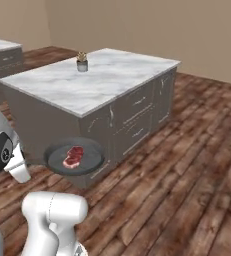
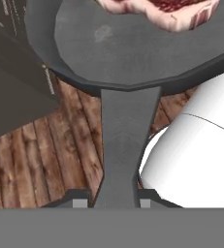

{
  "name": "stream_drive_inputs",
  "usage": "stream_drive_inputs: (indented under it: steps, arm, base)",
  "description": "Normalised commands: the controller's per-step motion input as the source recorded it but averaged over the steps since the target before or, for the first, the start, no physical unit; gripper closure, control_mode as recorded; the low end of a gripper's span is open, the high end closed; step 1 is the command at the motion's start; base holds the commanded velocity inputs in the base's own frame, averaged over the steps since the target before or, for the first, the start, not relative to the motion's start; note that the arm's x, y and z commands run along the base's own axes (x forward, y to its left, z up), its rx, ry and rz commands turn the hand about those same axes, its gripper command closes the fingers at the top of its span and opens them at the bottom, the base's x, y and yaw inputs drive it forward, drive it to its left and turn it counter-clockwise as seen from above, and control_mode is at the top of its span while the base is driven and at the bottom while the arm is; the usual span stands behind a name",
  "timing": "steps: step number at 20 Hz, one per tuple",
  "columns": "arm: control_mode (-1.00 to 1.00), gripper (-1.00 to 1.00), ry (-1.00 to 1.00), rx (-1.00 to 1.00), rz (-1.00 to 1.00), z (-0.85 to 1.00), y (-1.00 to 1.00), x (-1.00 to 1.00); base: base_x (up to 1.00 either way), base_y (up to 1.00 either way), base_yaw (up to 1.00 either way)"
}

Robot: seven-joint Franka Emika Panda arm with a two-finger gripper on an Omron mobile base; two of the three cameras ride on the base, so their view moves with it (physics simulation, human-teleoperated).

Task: Pick up the pan with the steak in it and place it on the dining table. Then place the steak on the plate.

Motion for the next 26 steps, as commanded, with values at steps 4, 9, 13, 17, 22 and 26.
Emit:
stream_drive_inputs:
  steps: [4,9,13,17,22,26]
  arm:
    - [1.00,1.00,0.00,0.00,0.00,0.00,0.00,0.00]
    - [1.00,1.00,0.00,0.00,0.00,0.00,0.00,0.00]
    - [1.00,1.00,0.00,0.00,0.00,0.00,0.00,0.00]
    - [1.00,1.00,0.00,0.00,0.00,0.00,0.00,0.00]
    - [1.00,1.00,0.00,0.00,0.00,0.00,0.00,0.00]
    - [1.00,1.00,0.00,0.00,0.00,0.00,0.00,0.00]
  base:
    - [-0.02,0.00,0.50]
    - [-0.01,0.00,0.50]
    - [-0.01,0.00,0.50]
    - [0.00,0.00,0.50]
    - [0.00,0.00,0.50]
    - [-0.06,-0.07,0.47]
